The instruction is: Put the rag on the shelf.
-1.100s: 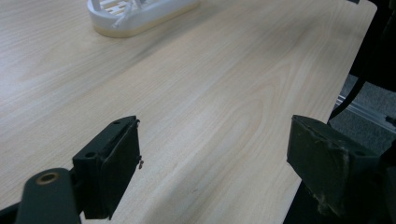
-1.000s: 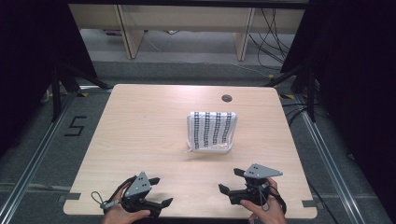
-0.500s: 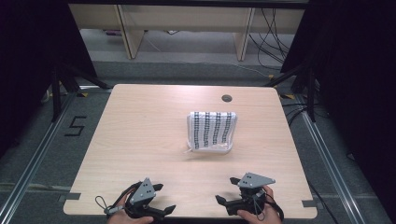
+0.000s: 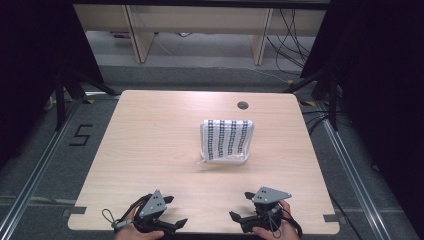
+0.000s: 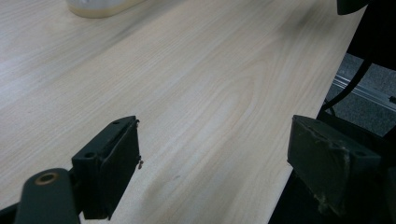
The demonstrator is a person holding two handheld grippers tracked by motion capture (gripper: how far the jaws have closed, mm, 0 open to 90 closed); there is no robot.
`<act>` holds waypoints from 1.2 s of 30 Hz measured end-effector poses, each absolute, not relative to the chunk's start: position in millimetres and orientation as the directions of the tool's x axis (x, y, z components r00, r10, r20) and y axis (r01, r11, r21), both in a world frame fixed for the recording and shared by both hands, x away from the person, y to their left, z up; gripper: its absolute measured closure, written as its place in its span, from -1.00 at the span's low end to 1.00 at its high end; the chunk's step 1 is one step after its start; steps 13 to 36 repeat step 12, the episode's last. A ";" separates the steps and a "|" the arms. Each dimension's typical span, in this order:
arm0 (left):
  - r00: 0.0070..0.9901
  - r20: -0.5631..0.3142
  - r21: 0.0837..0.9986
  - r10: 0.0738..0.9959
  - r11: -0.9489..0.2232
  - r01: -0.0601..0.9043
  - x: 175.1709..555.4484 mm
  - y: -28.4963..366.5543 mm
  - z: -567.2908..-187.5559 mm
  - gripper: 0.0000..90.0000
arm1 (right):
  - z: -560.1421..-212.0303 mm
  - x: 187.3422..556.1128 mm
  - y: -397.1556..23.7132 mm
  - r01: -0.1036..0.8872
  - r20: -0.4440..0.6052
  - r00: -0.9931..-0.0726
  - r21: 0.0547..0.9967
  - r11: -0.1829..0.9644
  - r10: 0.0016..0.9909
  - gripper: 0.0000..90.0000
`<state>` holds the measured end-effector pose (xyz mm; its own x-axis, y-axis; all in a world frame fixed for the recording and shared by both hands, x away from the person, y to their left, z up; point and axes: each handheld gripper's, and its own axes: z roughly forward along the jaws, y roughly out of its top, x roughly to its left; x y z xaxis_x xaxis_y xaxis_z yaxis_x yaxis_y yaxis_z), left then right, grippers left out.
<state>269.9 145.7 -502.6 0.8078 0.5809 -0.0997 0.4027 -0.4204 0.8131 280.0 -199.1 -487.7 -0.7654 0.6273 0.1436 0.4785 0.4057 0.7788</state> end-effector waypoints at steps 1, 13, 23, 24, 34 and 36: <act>0.806 -0.104 0.816 0.583 -0.414 0.404 270.2 145.7 -502.9 -0.64 | -487.7 280.3 -199.2 0.477 0.141 -0.767 0.778 0.409 0.626 -0.62; 0.789 -0.121 0.811 0.602 -0.399 0.429 275.2 151.1 -505.0 -0.64 | -486.9 281.2 -200.6 0.465 0.129 -0.766 0.788 0.403 0.630 -0.62; 0.789 -0.121 0.811 0.602 -0.399 0.429 275.2 151.1 -505.0 -0.64 | -486.9 281.2 -200.6 0.465 0.129 -0.766 0.788 0.403 0.630 -0.62; 0.789 -0.121 0.811 0.602 -0.399 0.429 275.2 151.1 -505.0 -0.64 | -486.9 281.2 -200.6 0.465 0.129 -0.766 0.788 0.403 0.630 -0.62; 0.789 -0.121 0.811 0.602 -0.399 0.429 275.2 151.1 -505.0 -0.64 | -486.9 281.2 -200.6 0.465 0.129 -0.766 0.788 0.403 0.630 -0.62; 0.789 -0.121 0.811 0.602 -0.399 0.429 275.2 151.1 -505.0 -0.64 | -486.9 281.2 -200.6 0.465 0.129 -0.766 0.788 0.403 0.630 -0.62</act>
